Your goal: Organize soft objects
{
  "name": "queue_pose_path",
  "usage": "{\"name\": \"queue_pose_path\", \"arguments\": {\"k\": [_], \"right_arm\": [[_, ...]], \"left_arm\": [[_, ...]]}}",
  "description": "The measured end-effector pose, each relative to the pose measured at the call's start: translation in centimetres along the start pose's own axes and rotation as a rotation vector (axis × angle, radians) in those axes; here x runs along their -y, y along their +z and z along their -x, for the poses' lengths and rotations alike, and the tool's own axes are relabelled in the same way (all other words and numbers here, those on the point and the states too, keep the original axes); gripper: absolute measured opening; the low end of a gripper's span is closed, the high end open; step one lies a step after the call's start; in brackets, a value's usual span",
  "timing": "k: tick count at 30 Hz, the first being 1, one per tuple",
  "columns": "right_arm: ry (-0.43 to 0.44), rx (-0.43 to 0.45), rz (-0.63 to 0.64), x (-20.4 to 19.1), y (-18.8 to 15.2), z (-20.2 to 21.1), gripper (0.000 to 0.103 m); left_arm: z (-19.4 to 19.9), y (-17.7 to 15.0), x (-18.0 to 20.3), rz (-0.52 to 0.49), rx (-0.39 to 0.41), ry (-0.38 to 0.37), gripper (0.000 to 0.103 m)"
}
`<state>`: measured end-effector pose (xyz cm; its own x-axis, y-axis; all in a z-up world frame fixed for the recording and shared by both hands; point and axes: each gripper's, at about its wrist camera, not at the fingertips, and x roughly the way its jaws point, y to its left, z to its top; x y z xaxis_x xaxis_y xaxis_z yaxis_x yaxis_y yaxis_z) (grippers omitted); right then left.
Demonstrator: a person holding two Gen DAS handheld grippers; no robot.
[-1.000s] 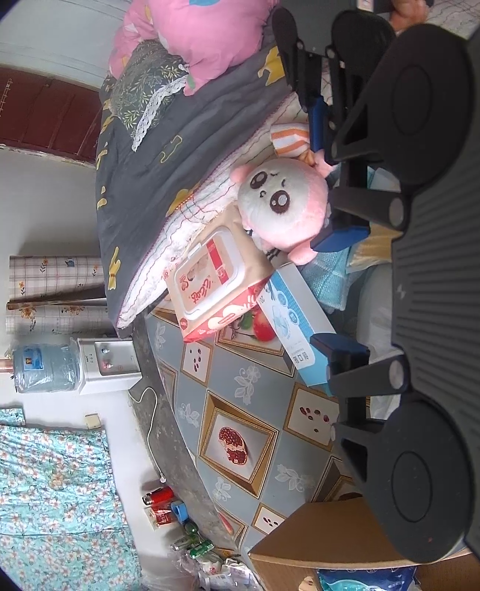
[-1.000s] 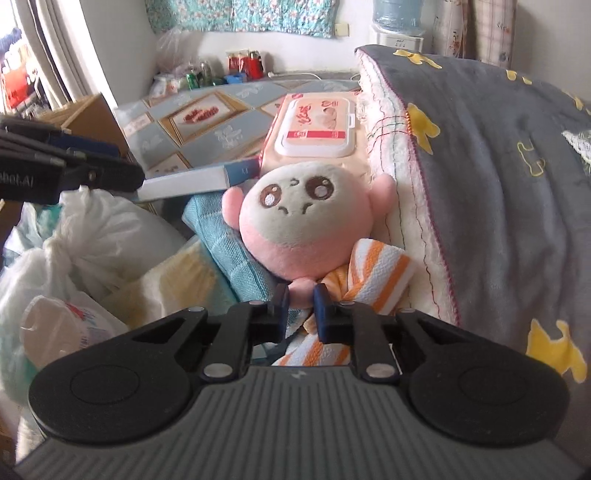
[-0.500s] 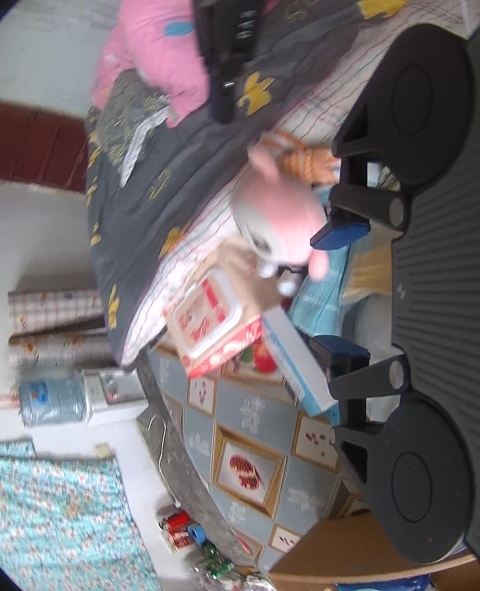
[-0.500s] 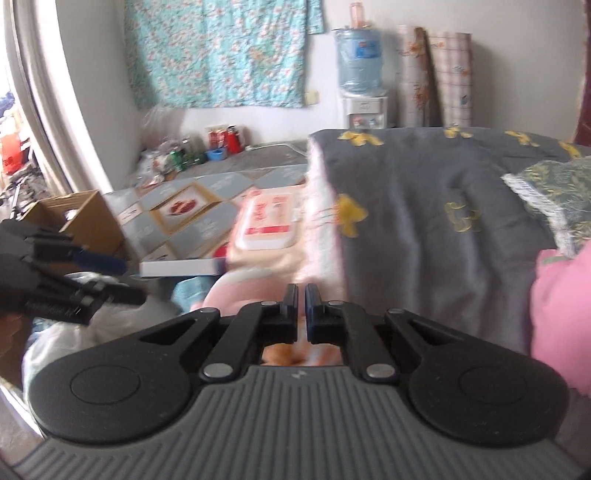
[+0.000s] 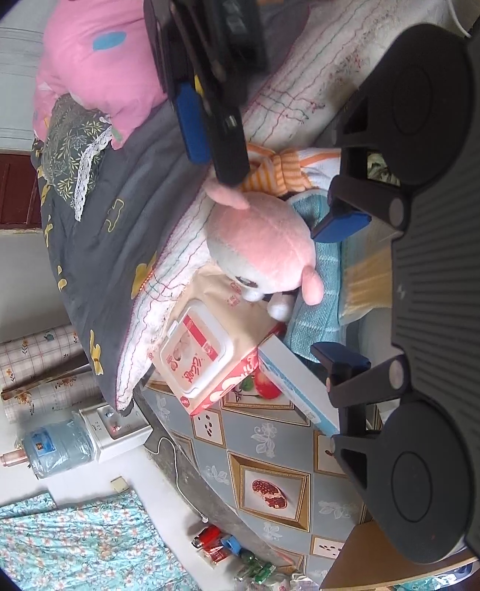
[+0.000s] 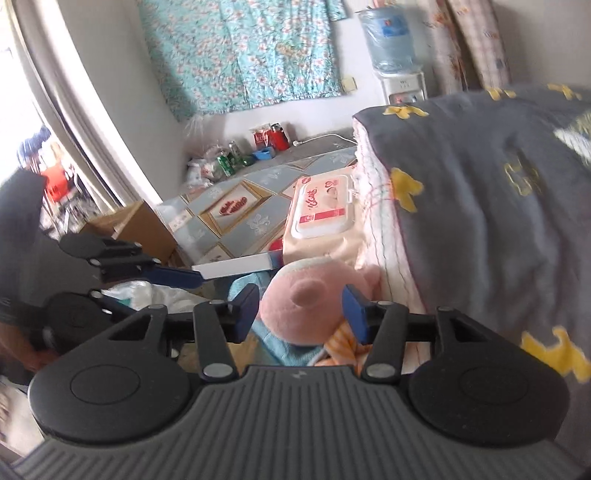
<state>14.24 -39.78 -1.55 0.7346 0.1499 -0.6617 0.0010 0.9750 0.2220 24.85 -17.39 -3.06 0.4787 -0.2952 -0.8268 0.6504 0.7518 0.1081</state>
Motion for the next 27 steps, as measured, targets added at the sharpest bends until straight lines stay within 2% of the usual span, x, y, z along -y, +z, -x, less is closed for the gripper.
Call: {"name": "queue_pose_path", "arguments": {"k": [1, 2, 3, 6, 9, 14, 20, 27], "right_arm": [[-0.026, -0.009, 0.021, -0.3, -0.1, -0.7, 0.043], [-0.055, -0.019, 0.031, -0.5, -0.1, -1.4, 0.021], [-0.061, -0.027, 0.022, -0.4, -0.2, -1.8, 0.015], [-0.009, 0.001, -0.023, 0.0, 0.4, -1.5, 0.013], [0.046, 0.035, -0.033, -0.5, 1.7, -0.5, 0.012], [0.109, 0.072, 0.01, -3.1, 4.1, 2.0, 0.012], [0.178, 0.115, 0.114, -8.0, 6.4, 5.5, 0.012], [0.31, 0.127, 0.269, -16.4, 8.8, 8.0, 0.012]], "left_arm": [[0.0, 0.0, -0.1, 0.002, 0.0, -0.001, 0.061], [-0.1, -0.1, -0.2, 0.005, -0.001, -0.003, 0.061], [-0.2, -0.1, -0.3, 0.01, 0.0, -0.006, 0.061], [-0.2, -0.2, -0.5, 0.025, 0.013, -0.031, 0.063], [-0.1, -0.1, -0.5, 0.04, 0.039, -0.056, 0.071], [1.2, 0.3, -0.2, 0.05, 0.096, -0.066, 0.074], [4.9, -0.5, -0.8, 0.096, 0.185, -0.068, 0.07], [11.5, -3.8, -4.5, 0.274, 0.264, -0.006, 0.069]]}}
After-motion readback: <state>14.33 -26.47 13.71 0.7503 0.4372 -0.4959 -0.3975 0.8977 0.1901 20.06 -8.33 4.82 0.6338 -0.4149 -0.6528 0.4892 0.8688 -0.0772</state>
